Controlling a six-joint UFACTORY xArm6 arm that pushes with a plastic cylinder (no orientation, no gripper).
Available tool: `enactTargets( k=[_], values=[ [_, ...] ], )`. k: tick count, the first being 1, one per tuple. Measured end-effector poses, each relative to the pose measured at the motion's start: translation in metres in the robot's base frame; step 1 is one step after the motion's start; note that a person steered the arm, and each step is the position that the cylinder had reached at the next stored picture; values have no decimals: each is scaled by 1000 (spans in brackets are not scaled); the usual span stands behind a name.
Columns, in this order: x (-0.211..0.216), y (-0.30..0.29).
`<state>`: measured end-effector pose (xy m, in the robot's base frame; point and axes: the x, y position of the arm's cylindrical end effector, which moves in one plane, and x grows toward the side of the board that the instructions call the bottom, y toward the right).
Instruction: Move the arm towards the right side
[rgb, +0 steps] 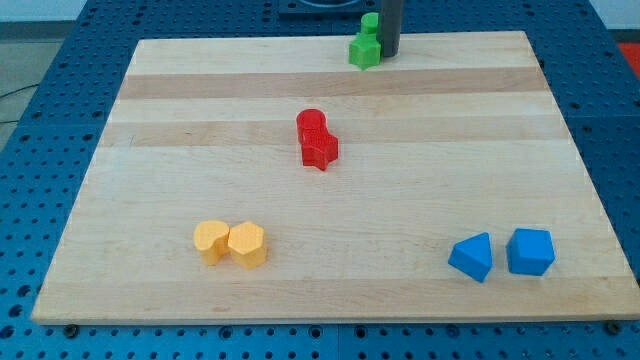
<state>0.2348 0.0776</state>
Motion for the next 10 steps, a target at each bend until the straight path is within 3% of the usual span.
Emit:
enactTargets(
  k=[2,3,4,6,9,10],
  values=[
    [13,-5],
    [57,-18],
    [76,-77],
    [76,-98],
    [67,-33],
    [78,14]
  ],
)
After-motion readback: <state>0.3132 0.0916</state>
